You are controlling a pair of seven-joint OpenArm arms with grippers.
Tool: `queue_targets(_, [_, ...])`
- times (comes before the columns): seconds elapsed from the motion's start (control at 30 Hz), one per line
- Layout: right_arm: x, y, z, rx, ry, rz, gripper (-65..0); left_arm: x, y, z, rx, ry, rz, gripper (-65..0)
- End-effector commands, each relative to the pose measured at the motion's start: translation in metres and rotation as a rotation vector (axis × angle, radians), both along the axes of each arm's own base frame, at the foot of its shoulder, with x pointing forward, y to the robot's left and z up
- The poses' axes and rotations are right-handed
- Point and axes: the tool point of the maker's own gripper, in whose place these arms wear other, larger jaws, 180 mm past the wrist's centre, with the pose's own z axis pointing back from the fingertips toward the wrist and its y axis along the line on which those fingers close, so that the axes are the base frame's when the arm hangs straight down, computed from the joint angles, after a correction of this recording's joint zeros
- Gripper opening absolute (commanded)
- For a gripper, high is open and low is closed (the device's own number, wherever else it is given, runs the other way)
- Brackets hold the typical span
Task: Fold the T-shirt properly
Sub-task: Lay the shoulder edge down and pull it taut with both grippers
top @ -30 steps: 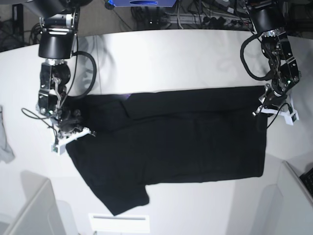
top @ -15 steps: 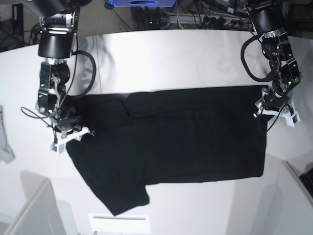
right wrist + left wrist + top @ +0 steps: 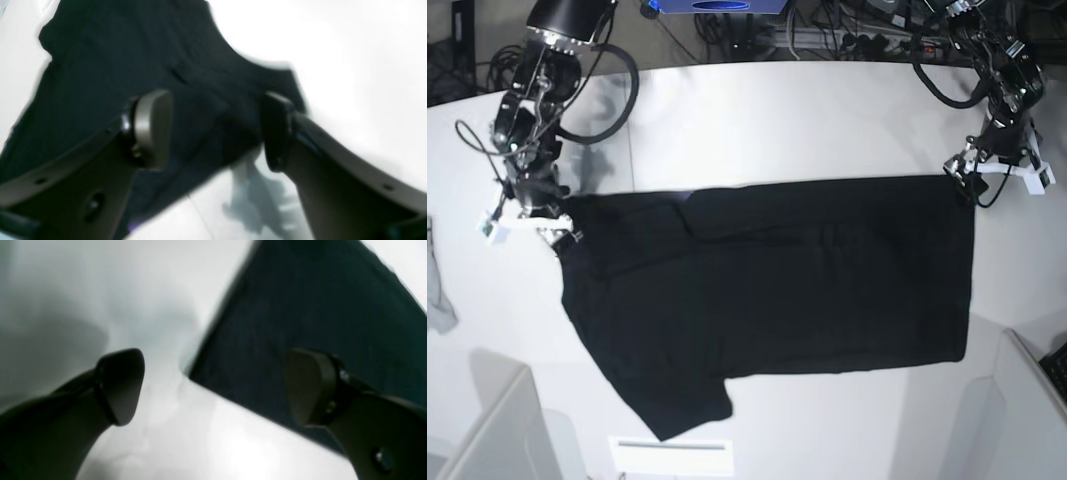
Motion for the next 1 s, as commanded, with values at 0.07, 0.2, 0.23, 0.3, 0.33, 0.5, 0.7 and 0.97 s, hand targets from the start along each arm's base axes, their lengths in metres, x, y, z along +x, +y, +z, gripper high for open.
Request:
queue_targets(0.07, [-0.014,0.0,-0.004,0.019,-0.002,-0.045,-21.3,-0.007,-0.005,-0.012,-0.018,0.01,-0.022,-0.3])
queue_targets(0.2, [-0.031,0.002,-0.023,0.058,0.022,-0.073,-18.6,-0.007,-0.005,-0.028,-0.056,0.036,-0.012,-0.3])
queue_targets(0.23, [-0.031,0.003,-0.026,0.072,-0.003,-0.066,-18.6,-0.005,-0.007,-0.031,-0.065,0.037,-0.014,-0.3])
queue_targets(0.3, [-0.032,0.006,-0.032,0.112,-0.037,-0.059,-18.8,-0.002,-0.007,-0.033,-0.076,0.035,-0.008,-0.3])
queue_targets(0.33, [-0.032,0.004,-0.034,0.121,-0.043,-0.062,-18.8,-0.001,-0.007,-0.034,-0.08,0.036,-0.007,-0.3])
queue_targets(0.5, [-0.027,-0.001,-0.057,0.165,-0.004,-0.069,-18.8,0.007,-0.008,-0.042,-0.109,0.037,0.002,-0.3])
queue_targets(0.7, [-0.009,-0.002,-0.066,0.187,0.006,-0.068,-18.9,0.02,-0.011,-0.049,-0.143,0.031,0.008,-0.5])
queue_targets(0.97, [-0.006,0.004,-0.08,0.209,0.04,-0.065,-20.0,0.024,-0.012,-0.054,-0.163,0.036,0.014,-24.0])
